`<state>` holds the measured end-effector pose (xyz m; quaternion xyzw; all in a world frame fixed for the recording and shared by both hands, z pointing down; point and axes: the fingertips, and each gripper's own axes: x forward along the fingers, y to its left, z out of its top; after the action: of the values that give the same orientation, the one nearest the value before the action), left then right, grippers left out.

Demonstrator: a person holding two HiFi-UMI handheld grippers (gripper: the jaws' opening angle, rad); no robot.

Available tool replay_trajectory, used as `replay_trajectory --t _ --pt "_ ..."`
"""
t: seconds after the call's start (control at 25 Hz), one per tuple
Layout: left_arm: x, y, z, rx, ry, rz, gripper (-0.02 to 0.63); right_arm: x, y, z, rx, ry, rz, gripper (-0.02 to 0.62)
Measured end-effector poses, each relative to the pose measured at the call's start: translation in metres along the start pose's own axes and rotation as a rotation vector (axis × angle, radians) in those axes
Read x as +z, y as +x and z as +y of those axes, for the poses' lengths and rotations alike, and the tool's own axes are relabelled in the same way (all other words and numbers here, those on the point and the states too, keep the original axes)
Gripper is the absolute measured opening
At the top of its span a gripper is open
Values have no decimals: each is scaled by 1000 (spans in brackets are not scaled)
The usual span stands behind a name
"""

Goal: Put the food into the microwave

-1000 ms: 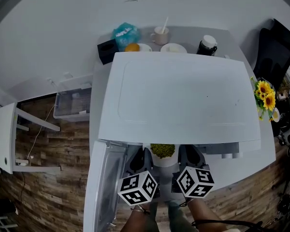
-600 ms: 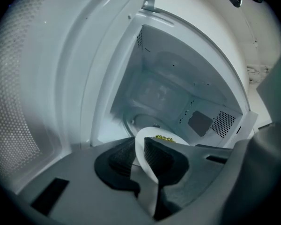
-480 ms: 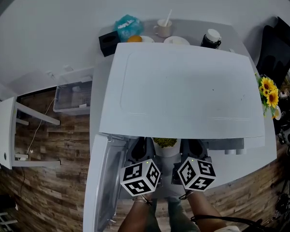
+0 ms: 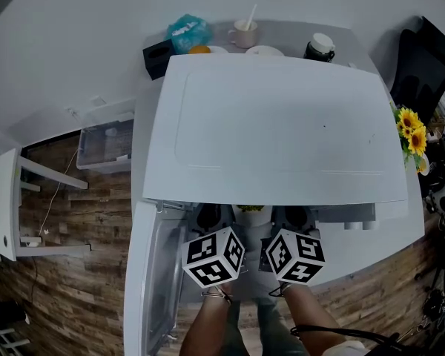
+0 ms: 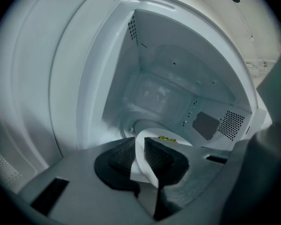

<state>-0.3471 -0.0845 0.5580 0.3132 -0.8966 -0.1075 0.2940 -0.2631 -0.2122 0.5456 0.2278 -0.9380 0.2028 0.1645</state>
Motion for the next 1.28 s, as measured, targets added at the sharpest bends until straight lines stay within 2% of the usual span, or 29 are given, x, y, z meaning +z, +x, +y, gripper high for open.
replay_trajectory --t 0.48,0.72,0.96,1.28 --pt "1 13 2 10 9 -11 63 6 13 -1 -18 4 -15 51" --pt "7 14 1 17 15 -34 63 0 15 -1 -21 -3 16 51" --pt "7 10 -1 40 48 -46 63 1 11 -5 -40 -35 2 51" --pt "4 -5 -4 40 43 -45 64 -2 0 -4 -31 -65 13 51"
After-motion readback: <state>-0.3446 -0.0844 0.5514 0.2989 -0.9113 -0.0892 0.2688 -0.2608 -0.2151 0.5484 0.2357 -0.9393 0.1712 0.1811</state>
